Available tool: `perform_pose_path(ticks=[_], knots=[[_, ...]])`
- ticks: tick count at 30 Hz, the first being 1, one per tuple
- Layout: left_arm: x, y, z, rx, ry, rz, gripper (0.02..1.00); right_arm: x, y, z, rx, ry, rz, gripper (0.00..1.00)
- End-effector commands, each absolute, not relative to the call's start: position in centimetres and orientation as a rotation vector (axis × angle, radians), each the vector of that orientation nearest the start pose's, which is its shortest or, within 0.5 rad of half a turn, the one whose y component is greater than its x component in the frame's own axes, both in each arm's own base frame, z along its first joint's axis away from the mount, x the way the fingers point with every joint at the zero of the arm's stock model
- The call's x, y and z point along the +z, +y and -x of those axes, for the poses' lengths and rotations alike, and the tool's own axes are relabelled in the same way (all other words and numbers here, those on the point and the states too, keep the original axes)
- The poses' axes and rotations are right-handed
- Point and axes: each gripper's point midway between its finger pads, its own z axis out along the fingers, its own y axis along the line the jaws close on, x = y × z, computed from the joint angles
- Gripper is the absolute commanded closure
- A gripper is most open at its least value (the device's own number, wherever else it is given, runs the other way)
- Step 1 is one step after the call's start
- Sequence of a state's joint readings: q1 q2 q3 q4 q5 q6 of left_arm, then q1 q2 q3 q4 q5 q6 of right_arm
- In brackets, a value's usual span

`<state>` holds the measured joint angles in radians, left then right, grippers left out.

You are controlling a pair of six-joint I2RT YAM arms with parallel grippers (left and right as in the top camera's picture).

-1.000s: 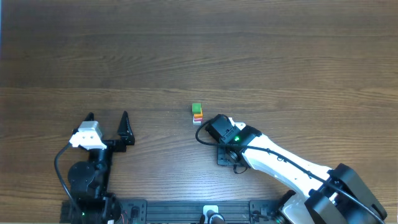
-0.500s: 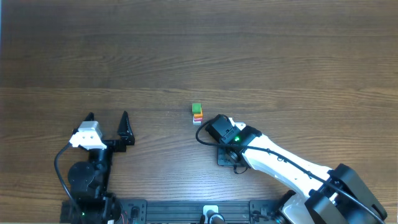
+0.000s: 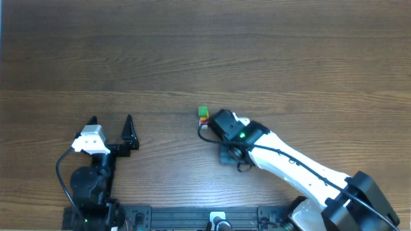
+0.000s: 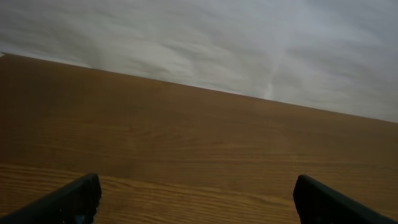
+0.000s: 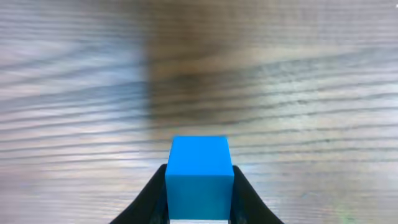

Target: Stack Cubes

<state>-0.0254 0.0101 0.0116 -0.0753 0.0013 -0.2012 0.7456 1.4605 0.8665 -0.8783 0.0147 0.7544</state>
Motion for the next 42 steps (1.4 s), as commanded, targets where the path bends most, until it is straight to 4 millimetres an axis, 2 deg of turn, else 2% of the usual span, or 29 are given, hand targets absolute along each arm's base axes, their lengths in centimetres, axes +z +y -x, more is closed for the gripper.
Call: perform_pose_path(ticks=[1,5,9,13,19,42], knots=[[15.7,-0.7,-24.6,-0.167,1.641,0.129,0.018,10.2,19.1,-22.8,0.134,2.932,0.009,0.989],[15.7,-0.7,-24.6,-0.167,1.641,0.129,0.025,13.8,20.6,-25.4,0.120,2.907,0.008,0.989],[15.7,-0.7,-24.6,-0.167,1.640,0.129,0.018,15.1,22.7,-27.7,0.090,2.920,0.035,0.991],[15.7,-0.7,-24.6,-0.167,1.641,0.129,0.018,14.4,24.2,-28.8,0.074,2.937,0.049,0.989],[15.7,-0.7,-24.6,-0.167,1.641,0.129,0.018,12.4,25.1,-29.3,0.056,2.973,0.054,0.989],[15.7,-0.7,-24.6,-0.167,1.641,0.129,0.018,12.6,26.1,-30.7,0.118,2.921,0.043,0.989]])
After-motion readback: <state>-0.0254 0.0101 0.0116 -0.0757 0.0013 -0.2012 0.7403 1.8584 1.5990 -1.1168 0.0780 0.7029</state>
